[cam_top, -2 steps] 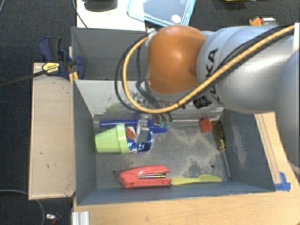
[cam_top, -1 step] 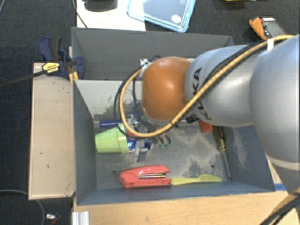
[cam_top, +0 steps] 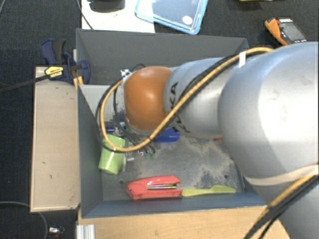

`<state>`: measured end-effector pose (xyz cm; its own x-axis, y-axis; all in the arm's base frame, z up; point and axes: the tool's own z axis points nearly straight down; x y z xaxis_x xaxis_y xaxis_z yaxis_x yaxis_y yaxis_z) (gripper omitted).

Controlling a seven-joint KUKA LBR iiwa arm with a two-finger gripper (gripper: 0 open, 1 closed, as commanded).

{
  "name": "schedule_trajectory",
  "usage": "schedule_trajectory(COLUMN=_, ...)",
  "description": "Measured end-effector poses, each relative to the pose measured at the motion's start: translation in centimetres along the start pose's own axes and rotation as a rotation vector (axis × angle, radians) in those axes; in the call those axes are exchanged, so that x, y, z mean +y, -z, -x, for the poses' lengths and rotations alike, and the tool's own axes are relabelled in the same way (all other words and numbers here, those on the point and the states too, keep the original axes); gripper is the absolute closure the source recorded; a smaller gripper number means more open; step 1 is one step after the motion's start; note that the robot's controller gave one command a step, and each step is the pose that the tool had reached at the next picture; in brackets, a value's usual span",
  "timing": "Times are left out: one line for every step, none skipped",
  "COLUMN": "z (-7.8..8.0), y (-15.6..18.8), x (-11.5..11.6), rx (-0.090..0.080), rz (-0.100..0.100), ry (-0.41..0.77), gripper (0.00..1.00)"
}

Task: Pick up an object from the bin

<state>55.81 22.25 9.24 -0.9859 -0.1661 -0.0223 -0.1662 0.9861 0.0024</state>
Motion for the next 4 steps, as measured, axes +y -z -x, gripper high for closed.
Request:
schedule_trajectory(z=0.1, y=-0.9, x=0.8, rx=0.008, rz=-0.009, ry=-0.018, gripper=0.0)
schedule_trajectory(z=3.4, y=-1.9, x=0.5, rx=0.01, rz=-0.008, ry=0.084, gripper=0.0)
schedule_trajectory(z=3.5, y=-2.0, x=0.7, rx=0.009, rz=-0.014, ry=0.06, gripper=0.0)
schedule_trajectory(z=1.0, y=-2.1, x=2.1, rx=0.012, rz=-0.021, ry=0.205, gripper=0.0)
